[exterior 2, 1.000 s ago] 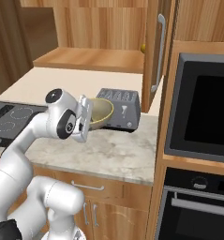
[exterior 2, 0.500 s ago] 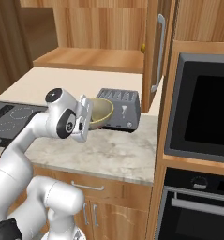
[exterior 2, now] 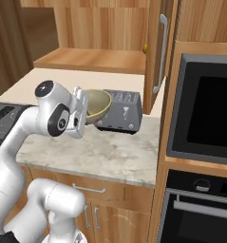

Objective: Pick the mug and place it in the sink. Pick the bowl and place it in the open cabinet and then close the cabinet.

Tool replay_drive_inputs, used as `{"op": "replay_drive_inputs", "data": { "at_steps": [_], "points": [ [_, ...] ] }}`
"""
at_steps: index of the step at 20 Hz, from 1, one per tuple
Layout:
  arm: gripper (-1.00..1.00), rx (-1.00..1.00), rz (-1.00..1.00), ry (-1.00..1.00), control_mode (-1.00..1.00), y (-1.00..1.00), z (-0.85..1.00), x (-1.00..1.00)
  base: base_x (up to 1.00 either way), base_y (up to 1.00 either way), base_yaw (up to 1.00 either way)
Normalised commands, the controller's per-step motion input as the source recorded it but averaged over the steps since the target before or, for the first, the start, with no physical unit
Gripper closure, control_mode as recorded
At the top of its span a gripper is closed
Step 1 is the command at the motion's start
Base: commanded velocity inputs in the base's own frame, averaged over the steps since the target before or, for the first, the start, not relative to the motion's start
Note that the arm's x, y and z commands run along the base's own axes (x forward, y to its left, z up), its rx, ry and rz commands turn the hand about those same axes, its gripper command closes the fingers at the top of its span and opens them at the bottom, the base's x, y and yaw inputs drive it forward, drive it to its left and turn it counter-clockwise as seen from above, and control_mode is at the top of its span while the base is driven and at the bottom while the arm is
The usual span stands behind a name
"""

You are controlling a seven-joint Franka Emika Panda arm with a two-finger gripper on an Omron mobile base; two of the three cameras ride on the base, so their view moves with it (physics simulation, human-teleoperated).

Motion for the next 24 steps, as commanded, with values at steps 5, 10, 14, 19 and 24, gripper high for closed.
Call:
{"op": "replay_drive_inputs", "data": {
  "at_steps": [5,10,14,19,24],
  "points": [
    [1.0,0.05,0.07,0.0,-1.0,0.03,0.51,0.0,0.0,0.0,0.0],
    [1.0,0.01,0.04,-0.06,-1.0,0.0,0.62,0.0,0.0,0.0,0.0],
    [1.0,0.0,0.0,-0.12,-1.0,0.08,0.62,-0.01,0.0,0.0,0.0],
    [1.0,0.0,0.0,-0.09,-1.0,0.0,0.52,0.0,0.0,0.0,0.0],
    [1.0,0.0,0.0,-0.11,-1.0,0.0,0.39,0.12,0.0,0.0,0.0]
  ]
}}
